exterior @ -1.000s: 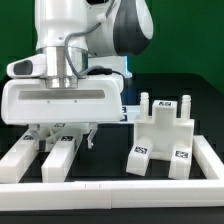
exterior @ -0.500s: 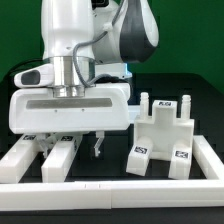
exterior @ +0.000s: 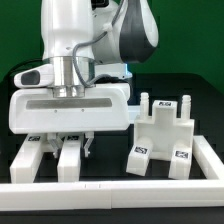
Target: Assemble chair
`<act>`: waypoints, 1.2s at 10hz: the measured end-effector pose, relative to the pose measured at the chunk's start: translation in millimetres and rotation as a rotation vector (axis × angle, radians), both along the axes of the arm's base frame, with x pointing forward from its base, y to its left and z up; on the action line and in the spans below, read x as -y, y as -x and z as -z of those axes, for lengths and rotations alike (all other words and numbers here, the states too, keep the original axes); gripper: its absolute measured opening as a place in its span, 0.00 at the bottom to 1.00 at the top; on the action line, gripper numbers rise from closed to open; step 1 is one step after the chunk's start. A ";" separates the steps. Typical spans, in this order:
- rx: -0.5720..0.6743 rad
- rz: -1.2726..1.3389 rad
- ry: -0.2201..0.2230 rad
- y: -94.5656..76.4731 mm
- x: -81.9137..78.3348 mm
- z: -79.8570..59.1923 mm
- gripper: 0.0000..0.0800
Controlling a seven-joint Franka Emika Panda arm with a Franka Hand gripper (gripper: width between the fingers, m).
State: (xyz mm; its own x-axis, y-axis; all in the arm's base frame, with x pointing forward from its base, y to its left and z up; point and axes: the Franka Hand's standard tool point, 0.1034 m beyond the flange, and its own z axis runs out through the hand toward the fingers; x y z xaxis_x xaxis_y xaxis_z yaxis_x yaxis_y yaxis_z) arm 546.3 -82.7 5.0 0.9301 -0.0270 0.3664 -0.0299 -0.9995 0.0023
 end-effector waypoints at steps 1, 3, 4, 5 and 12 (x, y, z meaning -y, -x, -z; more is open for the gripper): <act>0.000 0.000 0.000 0.0 0.0 0.0 0.35; -0.014 0.002 -0.007 1.2 1.3 -1.7 0.35; -0.064 0.005 -0.033 4.9 3.7 -14.4 0.35; -0.115 0.011 -0.058 7.0 5.9 -33.2 0.35; -0.566 -0.041 -0.142 -7.0 -2.0 -114.6 0.36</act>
Offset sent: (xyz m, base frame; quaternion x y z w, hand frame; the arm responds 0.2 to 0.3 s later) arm -0.0227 -0.0343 0.0381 -0.0454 -0.0776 0.0047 0.9959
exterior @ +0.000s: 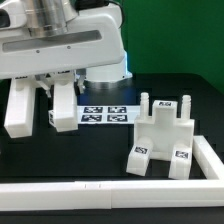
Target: Assemble chair
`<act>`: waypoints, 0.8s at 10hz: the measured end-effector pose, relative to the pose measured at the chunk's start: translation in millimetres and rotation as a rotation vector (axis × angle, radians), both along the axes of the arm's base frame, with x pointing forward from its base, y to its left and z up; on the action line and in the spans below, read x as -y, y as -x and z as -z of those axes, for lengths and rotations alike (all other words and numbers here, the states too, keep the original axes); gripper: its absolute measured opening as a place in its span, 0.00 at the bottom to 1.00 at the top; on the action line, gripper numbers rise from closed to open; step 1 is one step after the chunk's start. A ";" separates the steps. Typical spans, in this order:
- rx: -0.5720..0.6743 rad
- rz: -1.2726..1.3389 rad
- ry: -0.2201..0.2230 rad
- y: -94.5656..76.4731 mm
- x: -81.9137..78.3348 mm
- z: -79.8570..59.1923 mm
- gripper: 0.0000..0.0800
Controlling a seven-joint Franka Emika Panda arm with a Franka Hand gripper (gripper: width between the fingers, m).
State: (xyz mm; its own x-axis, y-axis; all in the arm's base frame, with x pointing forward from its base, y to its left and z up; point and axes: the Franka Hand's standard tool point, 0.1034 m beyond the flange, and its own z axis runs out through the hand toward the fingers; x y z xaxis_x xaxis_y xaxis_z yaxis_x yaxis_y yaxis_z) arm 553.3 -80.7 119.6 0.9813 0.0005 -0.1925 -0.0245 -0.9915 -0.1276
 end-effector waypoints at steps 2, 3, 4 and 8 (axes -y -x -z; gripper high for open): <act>-0.134 -0.016 -0.039 7.9 -5.7 4.2 0.36; -0.207 -0.028 -0.060 6.0 -9.2 7.4 0.36; -0.296 -0.050 -0.049 7.5 -9.8 17.7 0.36; -0.636 -0.066 -0.067 4.9 -8.1 19.0 0.36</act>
Offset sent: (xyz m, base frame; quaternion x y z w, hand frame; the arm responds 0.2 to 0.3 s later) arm 0.0288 -0.0093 -0.0475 -0.1190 -0.1945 -0.0221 0.9734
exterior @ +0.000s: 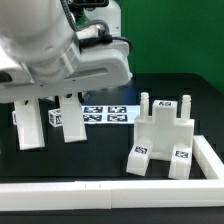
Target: Assemble chair
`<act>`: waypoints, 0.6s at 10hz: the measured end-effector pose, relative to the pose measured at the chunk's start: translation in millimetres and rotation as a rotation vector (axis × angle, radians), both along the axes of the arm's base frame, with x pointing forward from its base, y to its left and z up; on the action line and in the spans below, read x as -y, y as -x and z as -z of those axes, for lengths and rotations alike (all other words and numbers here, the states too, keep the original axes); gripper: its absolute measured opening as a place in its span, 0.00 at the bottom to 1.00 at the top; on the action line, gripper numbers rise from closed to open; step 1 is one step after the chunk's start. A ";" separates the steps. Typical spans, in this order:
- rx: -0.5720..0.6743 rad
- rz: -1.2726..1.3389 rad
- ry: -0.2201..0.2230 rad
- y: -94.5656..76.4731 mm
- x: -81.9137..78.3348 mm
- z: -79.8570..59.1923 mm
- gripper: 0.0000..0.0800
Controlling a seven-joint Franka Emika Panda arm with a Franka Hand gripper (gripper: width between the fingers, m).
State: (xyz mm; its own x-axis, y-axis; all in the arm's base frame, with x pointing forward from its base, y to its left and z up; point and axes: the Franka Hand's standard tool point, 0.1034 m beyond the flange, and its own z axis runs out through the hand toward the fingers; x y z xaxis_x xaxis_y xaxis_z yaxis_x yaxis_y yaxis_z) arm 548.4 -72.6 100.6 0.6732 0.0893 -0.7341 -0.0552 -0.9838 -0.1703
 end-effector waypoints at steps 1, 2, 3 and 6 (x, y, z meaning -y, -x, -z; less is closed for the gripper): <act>-0.095 -0.008 -0.020 9.3 -2.5 0.6 0.36; -0.160 -0.014 -0.033 10.7 -4.0 4.8 0.36; -0.119 -0.017 -0.029 -0.5 -3.0 11.5 0.36; -0.233 -0.061 0.044 15.6 9.1 -6.6 0.36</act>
Offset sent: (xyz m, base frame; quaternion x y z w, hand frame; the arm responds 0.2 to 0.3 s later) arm 0.0000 0.0000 0.0000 0.0000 0.0000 0.0000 1.0000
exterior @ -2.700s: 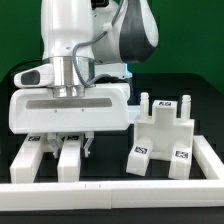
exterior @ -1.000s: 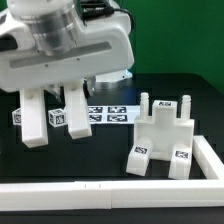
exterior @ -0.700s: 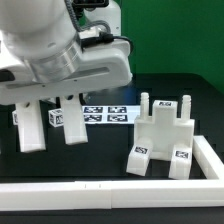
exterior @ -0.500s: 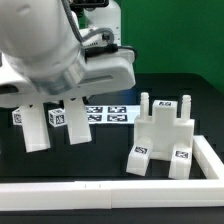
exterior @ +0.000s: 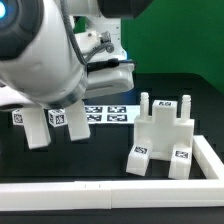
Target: Assemble chair
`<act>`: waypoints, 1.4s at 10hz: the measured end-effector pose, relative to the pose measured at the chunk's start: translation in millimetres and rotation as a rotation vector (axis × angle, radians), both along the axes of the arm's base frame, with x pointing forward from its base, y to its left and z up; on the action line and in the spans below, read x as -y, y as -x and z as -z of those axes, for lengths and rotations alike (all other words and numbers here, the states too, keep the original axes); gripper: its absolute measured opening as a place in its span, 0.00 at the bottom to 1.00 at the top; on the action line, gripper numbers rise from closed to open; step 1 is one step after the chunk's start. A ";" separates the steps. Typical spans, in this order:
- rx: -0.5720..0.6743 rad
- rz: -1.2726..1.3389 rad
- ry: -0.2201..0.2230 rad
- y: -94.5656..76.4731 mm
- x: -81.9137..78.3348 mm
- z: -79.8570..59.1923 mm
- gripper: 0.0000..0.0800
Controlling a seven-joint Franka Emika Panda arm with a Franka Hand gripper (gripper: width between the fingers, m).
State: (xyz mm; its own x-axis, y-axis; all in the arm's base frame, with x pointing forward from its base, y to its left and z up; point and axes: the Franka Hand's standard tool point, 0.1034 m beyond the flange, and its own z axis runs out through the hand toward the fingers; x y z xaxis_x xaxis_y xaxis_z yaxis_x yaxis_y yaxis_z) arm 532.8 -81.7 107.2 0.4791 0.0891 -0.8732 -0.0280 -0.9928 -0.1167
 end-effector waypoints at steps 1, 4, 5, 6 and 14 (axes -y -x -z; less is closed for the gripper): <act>0.020 -0.009 0.001 -3.6 -0.5 -0.7 0.36; 0.042 0.000 -0.011 1.9 -1.9 -0.2 0.36; 0.041 -0.002 -0.013 2.2 -2.1 1.7 0.36; 0.030 -0.004 -0.011 4.3 -0.9 2.1 0.36; -0.090 -0.031 0.033 24.9 -11.2 22.1 0.36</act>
Offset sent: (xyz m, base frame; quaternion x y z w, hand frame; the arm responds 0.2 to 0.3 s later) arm 0.0000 0.0000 0.0000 0.0000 0.0000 0.0000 1.0000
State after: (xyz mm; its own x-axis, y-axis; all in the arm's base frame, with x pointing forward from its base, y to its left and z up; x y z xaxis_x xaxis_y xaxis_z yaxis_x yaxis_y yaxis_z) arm 508.0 -70.5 85.1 0.3959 0.0731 -0.9154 -0.0066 -0.9966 -0.0824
